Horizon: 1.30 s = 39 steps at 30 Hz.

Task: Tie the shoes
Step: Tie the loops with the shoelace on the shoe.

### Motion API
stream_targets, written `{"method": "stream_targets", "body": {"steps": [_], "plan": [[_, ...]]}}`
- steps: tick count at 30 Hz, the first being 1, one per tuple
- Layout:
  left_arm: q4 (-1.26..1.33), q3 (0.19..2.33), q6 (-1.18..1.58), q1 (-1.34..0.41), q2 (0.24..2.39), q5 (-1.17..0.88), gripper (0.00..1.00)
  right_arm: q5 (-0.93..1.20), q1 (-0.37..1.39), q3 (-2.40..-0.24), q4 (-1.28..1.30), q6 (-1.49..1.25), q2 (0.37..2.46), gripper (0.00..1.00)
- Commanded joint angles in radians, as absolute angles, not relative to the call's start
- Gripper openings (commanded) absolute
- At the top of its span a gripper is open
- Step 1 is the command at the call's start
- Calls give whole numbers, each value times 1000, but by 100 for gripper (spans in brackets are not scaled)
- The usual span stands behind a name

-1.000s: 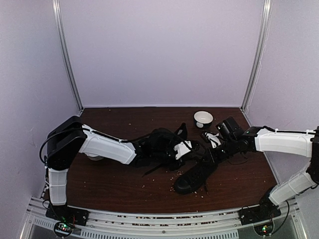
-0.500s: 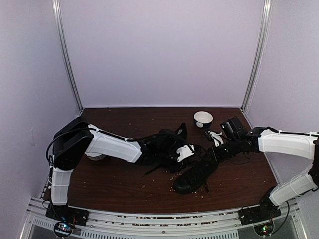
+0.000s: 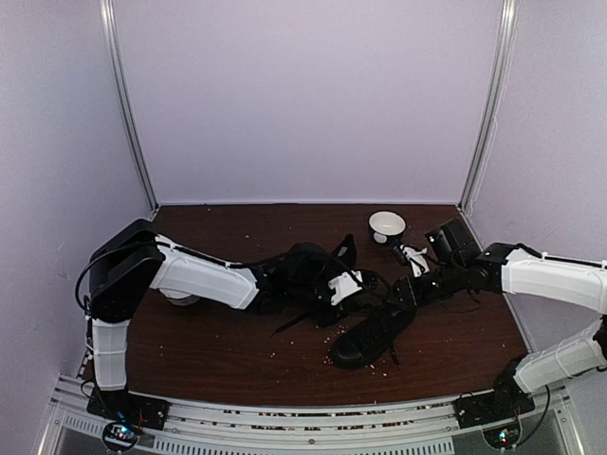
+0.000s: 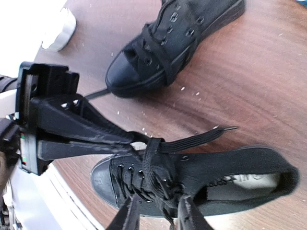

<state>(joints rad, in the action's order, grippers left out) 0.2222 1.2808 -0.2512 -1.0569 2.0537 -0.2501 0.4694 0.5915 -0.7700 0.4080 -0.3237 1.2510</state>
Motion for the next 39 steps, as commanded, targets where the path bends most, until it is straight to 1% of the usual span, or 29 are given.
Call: {"method": "stream_targets", "body": {"steps": [1, 4, 6, 10, 15, 19, 22, 25, 34, 39], "plan": [[302, 1286, -237, -1050, 2005, -301, 0, 378, 508, -696, 391, -377, 1192, 29], [272, 1302, -235, -1049, 2019, -298, 0, 274, 462, -641, 380, -406, 1158, 34], [243, 1311, -238, -1049, 2029, -279, 0, 185, 459, -626, 397, -409, 1147, 35], [152, 1349, -264, -1050, 2057, -247, 0, 61, 448, -599, 433, -427, 1136, 33], [67, 1385, -289, -1054, 2083, -249, 0, 22, 442, -549, 434, -452, 1101, 32], [11, 1420, -307, -1059, 2104, -261, 0, 99, 442, -522, 344, -458, 1168, 31], [-56, 1472, -317, -1065, 2140, -263, 0, 167, 443, -554, 282, -454, 1286, 27], [-92, 1493, -331, -1074, 2154, -275, 0, 236, 448, -578, 210, -455, 1350, 25], [-138, 1516, -390, -1111, 2161, -375, 0, 384, 469, -658, 95, -449, 1492, 25], [-79, 1500, -351, -1118, 2146, -404, 0, 460, 480, -687, 44, -458, 1539, 25]]}}
